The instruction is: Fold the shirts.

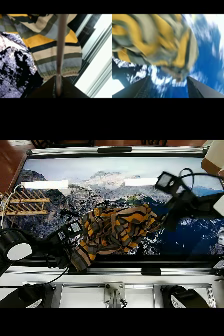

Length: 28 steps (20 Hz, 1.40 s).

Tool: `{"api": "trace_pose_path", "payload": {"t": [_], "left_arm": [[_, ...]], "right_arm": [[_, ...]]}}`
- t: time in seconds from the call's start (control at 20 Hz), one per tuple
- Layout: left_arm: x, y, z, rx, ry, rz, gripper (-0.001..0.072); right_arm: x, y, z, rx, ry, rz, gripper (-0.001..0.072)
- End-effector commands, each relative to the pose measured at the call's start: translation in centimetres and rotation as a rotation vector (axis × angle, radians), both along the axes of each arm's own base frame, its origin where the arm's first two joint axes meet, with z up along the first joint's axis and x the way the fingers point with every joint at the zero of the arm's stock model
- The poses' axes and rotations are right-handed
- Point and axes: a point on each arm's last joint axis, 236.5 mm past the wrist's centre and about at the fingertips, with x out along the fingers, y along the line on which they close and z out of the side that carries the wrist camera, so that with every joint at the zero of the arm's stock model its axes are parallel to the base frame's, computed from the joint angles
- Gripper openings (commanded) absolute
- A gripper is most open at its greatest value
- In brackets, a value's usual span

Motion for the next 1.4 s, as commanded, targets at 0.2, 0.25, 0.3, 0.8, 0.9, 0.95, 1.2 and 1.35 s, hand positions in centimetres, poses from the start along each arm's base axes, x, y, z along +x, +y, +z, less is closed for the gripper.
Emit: {"api": "trace_pose_path", "payload": {"t": [0.2,0.25,0.3,0.8,0.9,0.95,1.2,1.35], "left_arm": [[0.0,0.1,-0.1,0.007,0.001,-0.004,0.0047],[0.0,0.1,-0.1,0.007,0.001,-0.004,0.0047],[0.0,0.1,-0.1,0.007,0.001,-0.004,0.0047],[0.3,0.7,-0.1,0.04,-0.03,-0.052,0.0047],[0.4,0.8,-0.2,0.045,-0.034,-0.053,0.0047],[0.6,1.0,-0.2,0.054,-0.041,-0.058,0.0047],[1.1,1.5,-0.2,0.085,-0.072,-0.098,0.0046],[3.4,1.6,0.5,0.093,-0.179,-0.085,0.0046]], "right_arm": [[-2.7,4.6,-2.6,0.061,0.11,0.108,0.0426],[-2.5,4.5,-2.6,0.056,0.1,0.106,0.0426],[-2.0,4.4,-2.4,0.052,0.078,0.098,0.0426],[2.7,4.8,-0.3,-0.072,-0.235,0.27,0.0454],[2.5,5.3,-1.8,-0.062,-0.173,0.285,0.0453],[2.2,5.6,-2.5,-0.059,-0.142,0.304,0.0453],[1.1,5.9,-5.5,-0.081,-0.023,0.373,0.0452],[0.0,5.7,-6.6,-0.101,0.037,0.417,0.045]]}}
